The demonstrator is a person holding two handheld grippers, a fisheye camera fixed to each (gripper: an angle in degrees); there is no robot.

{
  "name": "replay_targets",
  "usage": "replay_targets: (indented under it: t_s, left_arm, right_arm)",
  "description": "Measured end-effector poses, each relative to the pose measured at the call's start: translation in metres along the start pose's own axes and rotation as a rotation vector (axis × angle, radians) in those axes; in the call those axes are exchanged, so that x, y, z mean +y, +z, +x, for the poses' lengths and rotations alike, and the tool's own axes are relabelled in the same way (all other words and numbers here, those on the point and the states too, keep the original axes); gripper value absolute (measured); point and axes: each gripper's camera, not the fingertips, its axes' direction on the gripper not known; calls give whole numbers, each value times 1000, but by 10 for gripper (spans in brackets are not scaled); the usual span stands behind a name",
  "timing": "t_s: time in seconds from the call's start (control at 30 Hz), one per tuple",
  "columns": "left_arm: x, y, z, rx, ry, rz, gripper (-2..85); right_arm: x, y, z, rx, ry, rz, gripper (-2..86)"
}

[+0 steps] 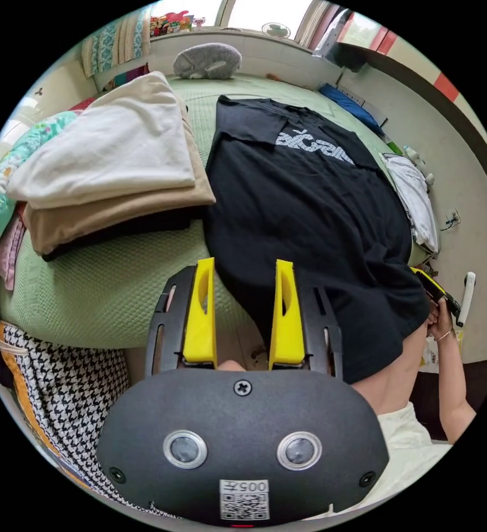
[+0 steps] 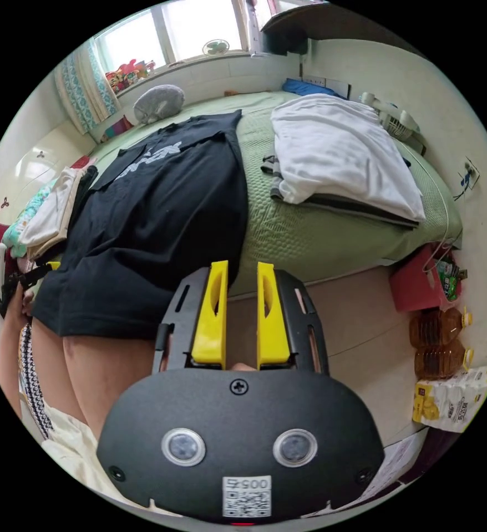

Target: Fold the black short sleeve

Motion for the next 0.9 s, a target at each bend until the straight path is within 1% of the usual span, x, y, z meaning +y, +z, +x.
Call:
replay_targets:
  t_s: [0.13,0.3,0.4,0.43,0.47,0.53,0.63,0.67,0.73,0.77,0.83,0.9]
  left_arm:
    - [13,4,-8,35,-46,5,161]
    - [16,-4,0,-67,-46,14,135]
    - [19,-15,8,-113,-22,19,101]
    - [20,-20,10,-125,-11,22,74]
    - [22,-26,10,-96,0,29,38]
    - [23,-39,10,-79,-3,50,29]
    - [18,-75,6,-46,4,147,23]
    - [10,-90,4,-41,3,185,22]
    - [-8,-109,0,-22,2,222,24]
    - [-21,-118,-3,-30,-13,243,26]
    - [-39,-123,-7,-55,-30,252,34]
    - [-52,-121,-13,-65,-62,213,50]
  right_arm:
    - [-6,6,-6,-15,-9,-28,75]
    - [-3,13,-13,24,-15,-38,58]
    - [0,6,-17,22,-49,-37,15]
    - [2,1,-18,26,-67,-32,0]
    - [3,-5,-19,37,-88,-20,-8]
    - [4,-19,-19,48,-113,15,-12]
    - [-9,-56,-11,31,-105,115,-11]
    - [-21,-71,-7,23,-88,161,-10]
    - [-47,-88,-4,25,-84,193,-8]
    - [-64,-95,-5,53,-83,218,-6]
    - [-89,-99,-8,88,-72,239,-1]
    - [-107,-97,-7,72,-11,209,16]
